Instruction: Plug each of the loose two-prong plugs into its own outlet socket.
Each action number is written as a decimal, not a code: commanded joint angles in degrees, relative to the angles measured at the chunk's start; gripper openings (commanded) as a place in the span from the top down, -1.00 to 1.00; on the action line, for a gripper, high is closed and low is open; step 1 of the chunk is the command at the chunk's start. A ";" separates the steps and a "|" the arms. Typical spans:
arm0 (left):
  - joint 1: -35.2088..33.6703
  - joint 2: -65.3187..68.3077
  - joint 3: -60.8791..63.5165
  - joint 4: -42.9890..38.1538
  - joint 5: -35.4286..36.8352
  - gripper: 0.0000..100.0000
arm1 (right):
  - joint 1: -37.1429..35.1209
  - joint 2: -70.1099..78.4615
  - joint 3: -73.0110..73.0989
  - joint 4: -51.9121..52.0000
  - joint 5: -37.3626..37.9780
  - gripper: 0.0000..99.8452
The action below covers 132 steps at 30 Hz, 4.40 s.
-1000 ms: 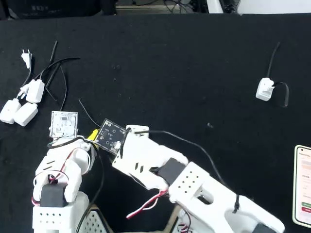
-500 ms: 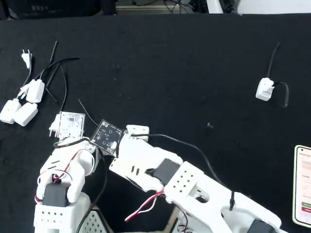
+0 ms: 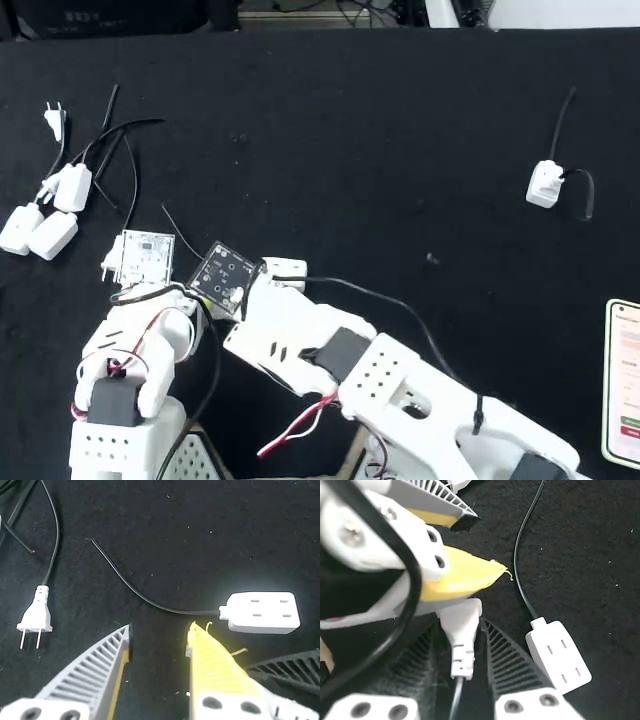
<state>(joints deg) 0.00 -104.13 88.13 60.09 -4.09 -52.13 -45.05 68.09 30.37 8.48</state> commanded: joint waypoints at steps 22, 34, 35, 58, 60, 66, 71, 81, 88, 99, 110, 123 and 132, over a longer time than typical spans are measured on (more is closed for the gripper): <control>1.45 0.35 0.84 -1.23 -0.44 0.62 | 2.55 -6.55 -0.22 -2.37 -0.70 0.98; -5.23 0.35 -5.85 -2.55 -0.44 0.62 | 7.74 -6.46 -1.01 0.70 1.41 0.98; -6.81 0.53 -6.20 -2.73 -0.44 0.62 | 8.53 -6.46 -1.80 1.93 2.29 0.98; -12.26 36.92 -14.29 -13.45 -5.54 0.62 | 17.58 6.73 -21.85 26.55 15.12 0.98; -12.26 41.67 -16.84 -13.98 -5.63 0.61 | 18.29 8.84 -23.96 28.48 15.21 0.98; -11.82 55.74 -27.12 -13.98 -5.63 0.61 | 21.10 15.60 -32.66 35.52 16.18 0.98; -11.82 69.89 -36.62 -14.51 -4.84 0.62 | 24.79 21.67 -39.60 40.88 24.70 0.98; -12.44 86.24 -36.09 -19.78 2.46 0.62 | 26.64 43.12 -62.02 57.23 38.33 0.98; -12.44 82.46 -32.92 -15.21 2.37 0.62 | 26.73 54.20 -76.09 65.76 42.46 0.98; -16.57 67.87 -22.73 -15.03 2.37 0.62 | 26.64 70.55 -90.51 70.51 42.11 0.98; -17.80 60.84 -19.30 -15.03 2.37 0.62 | 26.73 71.43 -90.33 70.59 42.29 0.98; -11.47 61.10 -23.25 -15.03 -0.44 0.62 | 34.46 56.31 -81.54 70.51 42.55 0.98; -9.10 68.31 -37.67 -7.74 -6.33 0.61 | 34.64 32.57 -54.37 64.35 42.55 0.98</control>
<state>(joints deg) -9.93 -39.69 59.12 49.10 -9.63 -18.55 -3.12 8.04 97.27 50.51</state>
